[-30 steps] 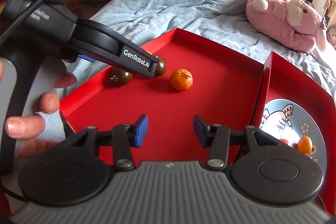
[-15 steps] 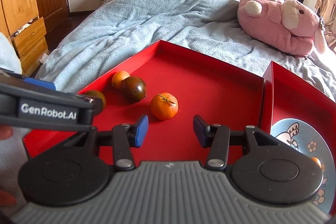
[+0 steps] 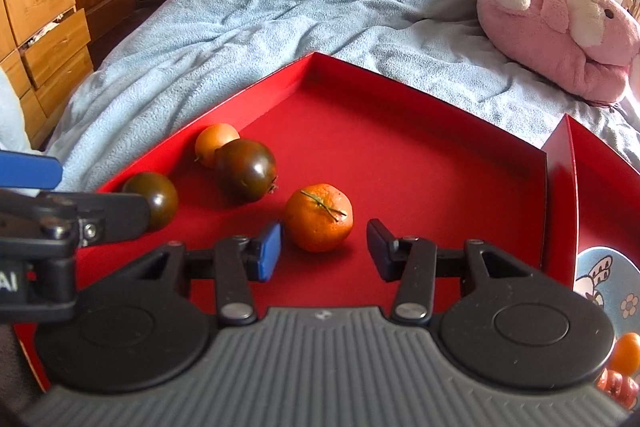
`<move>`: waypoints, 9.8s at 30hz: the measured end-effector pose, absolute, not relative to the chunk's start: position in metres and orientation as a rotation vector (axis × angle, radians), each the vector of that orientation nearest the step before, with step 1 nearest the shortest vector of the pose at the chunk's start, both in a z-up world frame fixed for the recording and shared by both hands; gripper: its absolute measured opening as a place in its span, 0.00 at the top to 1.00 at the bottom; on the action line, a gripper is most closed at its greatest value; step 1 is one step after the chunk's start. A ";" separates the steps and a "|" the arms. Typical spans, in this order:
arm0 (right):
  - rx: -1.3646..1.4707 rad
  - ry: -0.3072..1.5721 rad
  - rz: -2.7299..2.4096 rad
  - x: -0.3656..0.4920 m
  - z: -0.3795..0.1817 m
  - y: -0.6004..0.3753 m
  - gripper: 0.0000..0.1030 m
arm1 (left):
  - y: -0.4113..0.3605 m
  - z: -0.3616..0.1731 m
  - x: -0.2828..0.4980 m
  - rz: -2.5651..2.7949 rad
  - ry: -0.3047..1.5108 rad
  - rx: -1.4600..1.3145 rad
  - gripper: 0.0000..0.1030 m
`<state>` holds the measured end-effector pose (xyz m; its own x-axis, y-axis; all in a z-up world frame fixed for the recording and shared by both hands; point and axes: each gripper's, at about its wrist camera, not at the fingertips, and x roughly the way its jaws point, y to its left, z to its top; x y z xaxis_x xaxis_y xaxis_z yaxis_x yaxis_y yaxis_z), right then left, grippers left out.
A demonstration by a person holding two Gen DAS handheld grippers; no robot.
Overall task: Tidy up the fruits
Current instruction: 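Grasp the leafy tangerine with the right gripper, then grasp a dark purple tomato with the left gripper while the right gripper holds the tangerine, then carry the tomato and tangerine onto the blue plate and open both grippers, then move both grippers back over the remaining fruits in the red tray, then grasp the last dark purple tomato with the right gripper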
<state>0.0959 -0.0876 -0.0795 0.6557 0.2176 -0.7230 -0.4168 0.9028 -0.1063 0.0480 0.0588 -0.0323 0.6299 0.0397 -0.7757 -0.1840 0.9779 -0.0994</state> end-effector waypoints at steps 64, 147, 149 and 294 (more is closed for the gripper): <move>-0.106 0.699 0.357 -0.008 -0.033 -0.166 0.60 | 0.020 -0.059 0.079 0.009 0.958 -0.026 0.60; 0.006 0.701 -0.016 0.005 -0.038 -0.327 0.60 | -0.216 -0.015 0.117 -0.474 0.857 0.246 0.60; 0.003 0.712 -0.023 0.006 -0.040 -0.328 0.60 | -0.224 -0.023 0.124 -0.480 0.869 0.262 0.60; 0.057 0.696 0.280 0.068 -0.046 -0.160 0.60 | 0.006 -0.066 0.143 0.060 0.888 0.047 0.46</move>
<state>0.0683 -0.1602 -0.0456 0.7314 0.2736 -0.6246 -0.2356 0.9610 0.1451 0.1427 0.0060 -0.0660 0.6295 0.0723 -0.7736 -0.0331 0.9973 0.0663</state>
